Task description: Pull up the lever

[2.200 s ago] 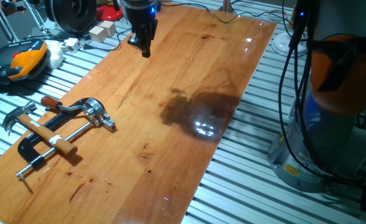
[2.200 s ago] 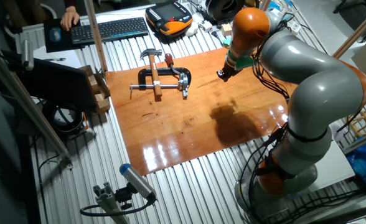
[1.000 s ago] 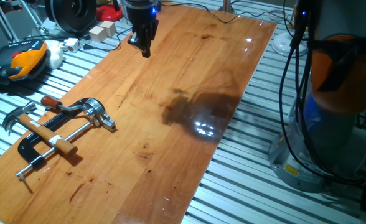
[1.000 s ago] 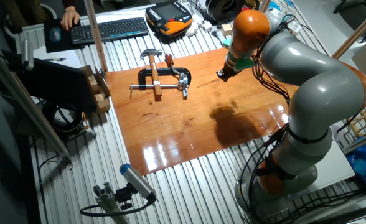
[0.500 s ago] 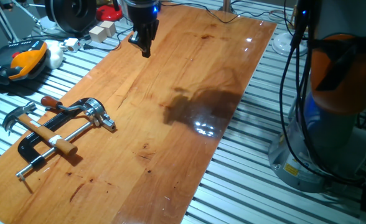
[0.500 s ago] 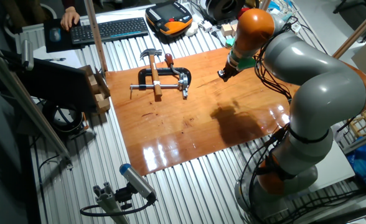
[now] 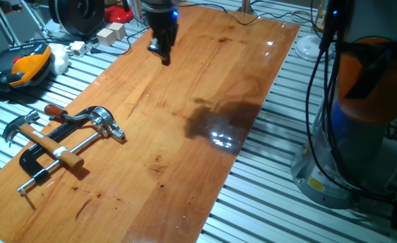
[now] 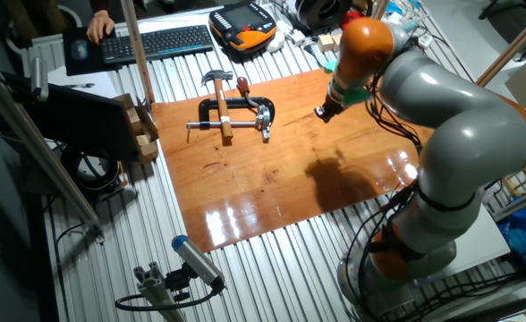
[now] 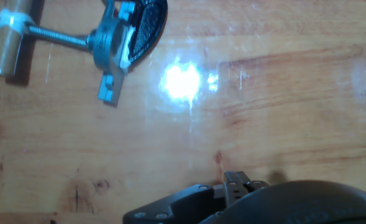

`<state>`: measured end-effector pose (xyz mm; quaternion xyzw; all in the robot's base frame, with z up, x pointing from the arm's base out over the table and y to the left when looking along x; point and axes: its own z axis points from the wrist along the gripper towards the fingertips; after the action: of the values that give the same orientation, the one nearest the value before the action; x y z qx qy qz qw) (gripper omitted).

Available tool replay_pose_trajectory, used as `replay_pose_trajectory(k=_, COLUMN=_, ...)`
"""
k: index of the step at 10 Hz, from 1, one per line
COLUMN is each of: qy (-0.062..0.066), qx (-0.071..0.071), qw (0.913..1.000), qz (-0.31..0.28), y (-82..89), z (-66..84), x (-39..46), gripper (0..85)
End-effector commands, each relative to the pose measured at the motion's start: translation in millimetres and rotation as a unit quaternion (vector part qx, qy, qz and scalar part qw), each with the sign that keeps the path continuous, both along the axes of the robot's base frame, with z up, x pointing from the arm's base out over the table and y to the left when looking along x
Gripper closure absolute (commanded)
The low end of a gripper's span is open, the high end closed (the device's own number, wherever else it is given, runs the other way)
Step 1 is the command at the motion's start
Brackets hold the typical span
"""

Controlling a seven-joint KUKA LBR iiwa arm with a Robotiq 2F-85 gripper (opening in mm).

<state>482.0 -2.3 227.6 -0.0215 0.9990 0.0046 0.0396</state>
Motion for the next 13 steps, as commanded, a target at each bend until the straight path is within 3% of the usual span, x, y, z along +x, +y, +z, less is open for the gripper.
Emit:
replay_pose_trajectory(k=1, qy=-0.002, qx=0.003, qw=1.0000, qz=0.002, y=-2.3, z=-4.1, x=-27.5, gripper=85.0)
replay_pose_trajectory(k=2, qy=-0.004, qx=0.007, qw=1.0000, qz=0.002, y=-5.5, z=-9.5, x=-46.3, gripper=85.0)
replay_pose_trajectory(k=3, qy=-0.005, qx=0.011, qw=0.9999, qz=0.002, y=-7.1, z=-13.0, x=-57.1, gripper=85.0)
replay_pose_trajectory(k=4, qy=0.000, qx=0.015, qw=0.9999, qz=0.001, y=-5.7, z=-14.4, x=-59.4, gripper=85.0)
replay_pose_trajectory(k=6, qy=0.007, qx=0.013, qw=0.9999, qz=-0.007, y=-4.3, z=-13.8, x=-52.7, gripper=85.0)
replay_pose_trajectory(k=7, qy=0.020, qx=0.011, qw=0.9996, qz=-0.015, y=-0.6, z=-9.6, x=-40.2, gripper=85.0)
replay_pose_trajectory(k=8, qy=0.033, qx=0.005, qw=0.9993, qz=-0.019, y=2.5, z=-0.2, x=-19.2, gripper=85.0)
replay_pose_trajectory(k=10, qy=0.039, qx=0.001, qw=0.9991, qz=-0.018, y=2.5, z=11.7, x=13.3, gripper=85.0)
replay_pose_trajectory(k=13, qy=0.030, qx=0.002, qw=0.9993, qz=-0.021, y=6.2, z=16.0, x=34.4, gripper=85.0)
